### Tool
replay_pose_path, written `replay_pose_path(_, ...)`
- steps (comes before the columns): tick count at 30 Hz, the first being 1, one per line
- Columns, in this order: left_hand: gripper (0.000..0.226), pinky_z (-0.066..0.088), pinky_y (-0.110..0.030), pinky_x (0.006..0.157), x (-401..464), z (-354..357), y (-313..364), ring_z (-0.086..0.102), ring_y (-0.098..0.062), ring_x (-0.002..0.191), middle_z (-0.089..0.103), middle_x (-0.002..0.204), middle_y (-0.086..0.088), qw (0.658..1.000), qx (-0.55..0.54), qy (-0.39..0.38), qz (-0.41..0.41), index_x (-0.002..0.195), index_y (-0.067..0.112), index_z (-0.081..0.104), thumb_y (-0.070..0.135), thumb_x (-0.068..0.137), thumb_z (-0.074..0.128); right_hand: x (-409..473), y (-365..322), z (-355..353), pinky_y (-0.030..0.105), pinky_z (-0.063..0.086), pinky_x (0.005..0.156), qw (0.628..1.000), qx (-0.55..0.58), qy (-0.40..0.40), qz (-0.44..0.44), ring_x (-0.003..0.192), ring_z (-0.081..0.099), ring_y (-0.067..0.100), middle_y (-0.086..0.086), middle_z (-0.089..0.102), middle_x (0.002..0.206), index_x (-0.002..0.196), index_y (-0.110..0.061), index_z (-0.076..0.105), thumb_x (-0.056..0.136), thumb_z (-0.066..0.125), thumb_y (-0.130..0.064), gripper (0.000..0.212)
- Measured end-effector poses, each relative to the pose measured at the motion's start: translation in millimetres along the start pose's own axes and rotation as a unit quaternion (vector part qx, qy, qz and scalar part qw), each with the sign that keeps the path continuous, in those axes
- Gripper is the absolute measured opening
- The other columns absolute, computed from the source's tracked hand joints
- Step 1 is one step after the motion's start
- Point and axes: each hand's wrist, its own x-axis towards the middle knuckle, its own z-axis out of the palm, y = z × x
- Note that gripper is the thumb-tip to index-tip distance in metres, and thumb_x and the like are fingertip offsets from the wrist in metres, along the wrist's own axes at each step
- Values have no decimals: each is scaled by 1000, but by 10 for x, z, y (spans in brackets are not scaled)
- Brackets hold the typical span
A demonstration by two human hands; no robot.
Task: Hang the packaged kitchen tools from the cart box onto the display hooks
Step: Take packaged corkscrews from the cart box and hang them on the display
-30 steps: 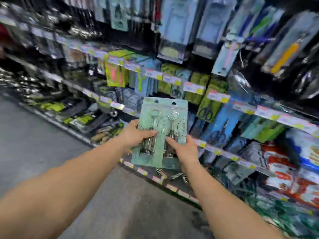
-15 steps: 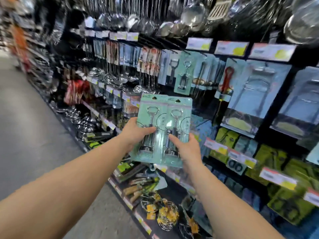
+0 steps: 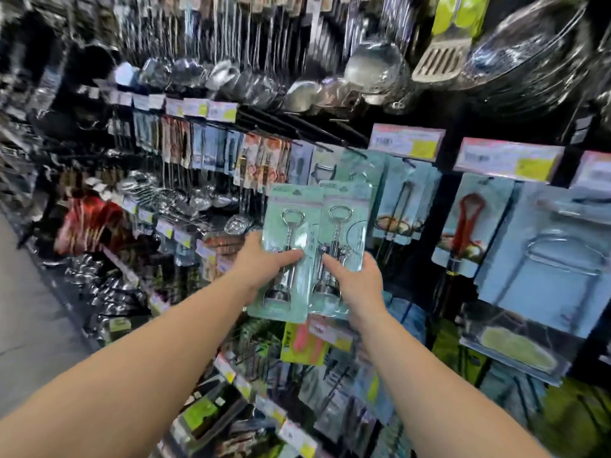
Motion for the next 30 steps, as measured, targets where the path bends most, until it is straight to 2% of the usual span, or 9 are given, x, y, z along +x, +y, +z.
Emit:
replay_pose_path(6,56,55,-42,94,842,-113,-16,70,-15,97,71,109,2,995,-61,-48,67,120,23,53,23,74,87,466,-140,370,31,36,107,992,-52,94,-70,124,46,10,-12,48,132,143,-15,41,73,77,-53,88)
replay_pose_path(11,56,49,-7,64,1336,-189,77,60,9,79,62,96,18,982,-88,-105,128,122,26,44,16,81,81,741,-188,573,28,38,102,978,-78,165,-104,125,49,11,-10,53,134,140,-15,45,81,74,-46,73)
replay_pose_path(14,66,58,-32,87,1526,-172,45,72,-13,94,72,108,2,977,-96,-154,115,131,18,49,17,76,85,799,-189,646,26,35,107,974,-70,190,-103,131,45,11,-8,48,142,147,-13,36,82,73,-45,82)
replay_pose_path(16,66,57,-43,92,1613,-137,-6,73,-19,97,74,110,-3,971,-105,-187,105,131,17,50,15,75,85,803,-198,655,11,34,93,973,-68,195,-104,112,49,-7,-21,51,120,145,-13,39,85,72,-36,72)
replay_pose_path(18,66,57,-45,93,1662,-113,-22,74,-20,97,75,109,-3,968,-107,-201,105,128,19,52,18,72,88,816,-207,677,12,34,91,970,-76,204,-105,108,48,-9,-26,51,112,143,-15,41,86,72,-35,68)
replay_pose_path(21,77,56,-45,93,1733,-75,-47,73,-23,101,75,110,-4,965,-121,-213,97,123,20,55,35,58,94,868,-179,687,31,31,111,968,-80,225,-79,136,36,12,-5,41,149,151,-15,30,84,71,-46,85)
replay_pose_path(24,69,58,-35,85,1729,-25,-48,73,-20,99,74,110,-4,962,-126,-223,91,124,20,52,23,67,90,958,-203,650,43,33,113,972,-75,220,-37,134,39,16,-8,40,146,148,-20,33,85,65,-54,78)
replay_pose_path(27,68,59,-39,89,1697,56,2,72,-18,98,73,112,-2,960,-129,-228,96,129,21,48,16,73,86,1072,-259,637,41,42,104,959,-142,246,-3,118,51,21,-2,51,136,141,-25,37,91,58,-50,60)
replay_pose_path(30,61,58,-38,91,1685,152,91,71,-12,100,72,112,5,955,-121,-237,134,124,27,52,20,74,86,1026,-279,708,37,39,107,904,-258,323,-107,129,45,16,-4,47,139,145,-24,36,91,59,-42,61)
